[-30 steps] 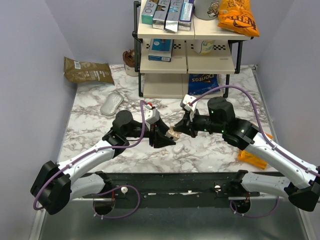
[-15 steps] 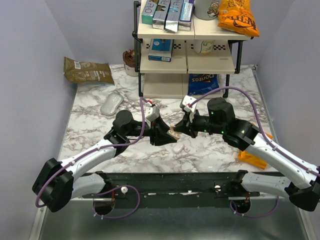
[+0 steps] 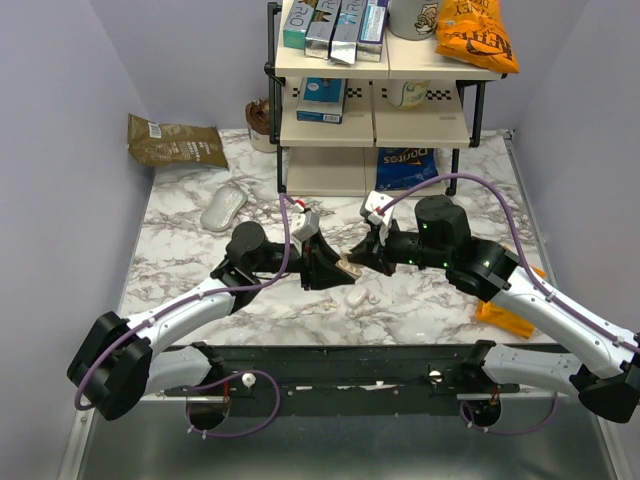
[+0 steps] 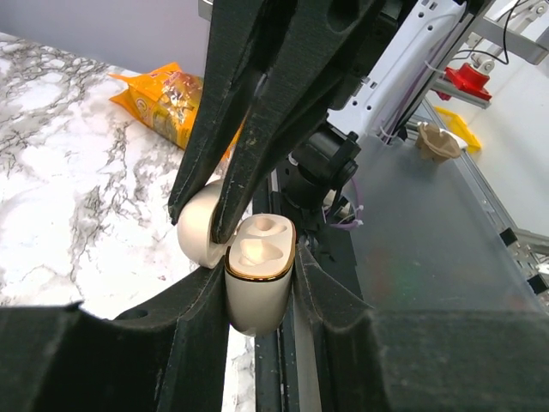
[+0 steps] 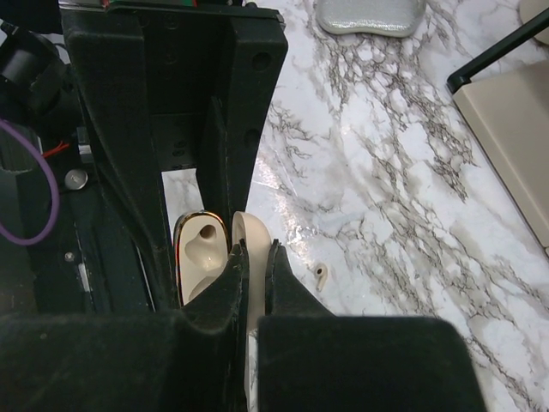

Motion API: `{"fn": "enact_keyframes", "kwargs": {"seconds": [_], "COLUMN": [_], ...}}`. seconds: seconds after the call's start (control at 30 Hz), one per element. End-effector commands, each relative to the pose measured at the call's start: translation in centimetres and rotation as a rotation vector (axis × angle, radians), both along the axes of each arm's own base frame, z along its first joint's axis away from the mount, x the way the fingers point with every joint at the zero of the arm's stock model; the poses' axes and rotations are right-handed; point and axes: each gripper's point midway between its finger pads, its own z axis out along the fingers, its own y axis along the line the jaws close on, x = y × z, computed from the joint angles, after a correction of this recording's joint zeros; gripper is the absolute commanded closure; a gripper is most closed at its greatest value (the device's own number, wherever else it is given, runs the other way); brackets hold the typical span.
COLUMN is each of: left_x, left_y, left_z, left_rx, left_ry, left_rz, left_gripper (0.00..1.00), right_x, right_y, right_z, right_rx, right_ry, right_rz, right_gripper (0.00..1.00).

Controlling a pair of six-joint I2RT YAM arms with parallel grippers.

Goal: Insert the wireless bluetooth earbuds into the charging case
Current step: Pass from the right arm to the left, then pick up the right earbud from the center of the board.

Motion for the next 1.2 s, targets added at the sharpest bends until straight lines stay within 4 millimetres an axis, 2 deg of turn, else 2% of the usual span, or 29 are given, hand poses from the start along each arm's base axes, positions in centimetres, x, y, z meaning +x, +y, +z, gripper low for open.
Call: {"fn": "enact_keyframes", "kwargs": {"seconds": [0.0,0.07,0.17,0.37,0.43,0.47,0.5,0.53,0.57,0.6,0.63,0.77,0.9,0.93,1.0,1.07,1.1,1.17], "left_x": [-0.4,-0.4,-0.1,0.0,0.3,0.4,1.3,1.3,1.7,1.6,2.3,2.6,2.1,1.8,1.4,1.1,1.0,0.7], "left_y": [0.0,0.1,0.3,0.6,0.8,0.9,1.1,1.5,1.9,2.0,2.6,4.1,5.0,5.4,5.6,5.9,6.0,6.2], "left_z": [1.4,1.6,2.0,2.1,2.6,2.3,2.5,3.1,2.4,2.6,3.2,3.2,2.6,2.9,2.3,2.1,1.6,1.4], "left_rx": [-0.061,-0.075,-0.093,-0.098,-0.117,-0.118,-0.129,-0.154,-0.148,-0.163,-0.195,-0.240,-0.246,-0.264,-0.261,-0.263,-0.257,-0.260], "left_ry": [-0.069,-0.076,-0.088,-0.110,-0.122,-0.125,-0.122,-0.147,-0.160,-0.170,-0.181,-0.207,-0.215,-0.219,-0.209,-0.200,-0.194,-0.185], "left_rz": [-0.005,0.014,0.052,0.106,0.156,0.179,0.249,0.280,0.327,0.354,0.423,0.537,0.586,0.593,0.593,0.591,0.588,0.582], "left_gripper": [0.98,1.00,1.00,1.00,1.00,1.00,1.00,1.00,1.00,1.00,1.00,1.00,1.00,1.00,1.00,1.00,1.00,1.00], "right_x": [0.2,0.4,0.8,1.6,2.1,2.3,2.0,2.5,3.0,2.9,3.6,4.5,3.7,3.1,2.8,2.1,2.0,1.5], "right_y": [0.0,-0.1,-0.4,-1.3,-2.0,-2.4,-3.2,-3.8,-4.6,-5.2,-6.2,-8.1,-8.1,-7.6,-7.0,-6.0,-5.5,-4.5], "right_z": [1.8,2.3,3.3,4.8,6.1,5.8,7.1,7.8,7.4,7.7,7.7,5.0,0.7,-1.6,-4.3,-8.0,-9.2,-10.6], "right_rx": [0.031,0.051,0.079,0.117,0.174,0.187,0.247,0.286,0.296,0.327,0.335,0.329,0.283,0.239,0.184,0.092,0.063,0.031], "right_ry": [-0.013,-0.015,-0.025,-0.037,-0.054,-0.058,-0.060,-0.077,-0.081,-0.076,-0.081,-0.029,0.078,0.117,0.186,0.257,0.284,0.331], "right_rz": [-0.034,-0.054,-0.095,-0.181,-0.243,-0.269,-0.304,-0.350,-0.403,-0.435,-0.503,-0.648,-0.663,-0.635,-0.625,-0.581,-0.566,-0.524], "right_gripper": [0.66,0.52,0.42,0.37,0.35,0.15,0.13,0.13,0.11,0.10,0.10,0.07,0.05,0.06,0.15,0.24,0.31,0.37]}}
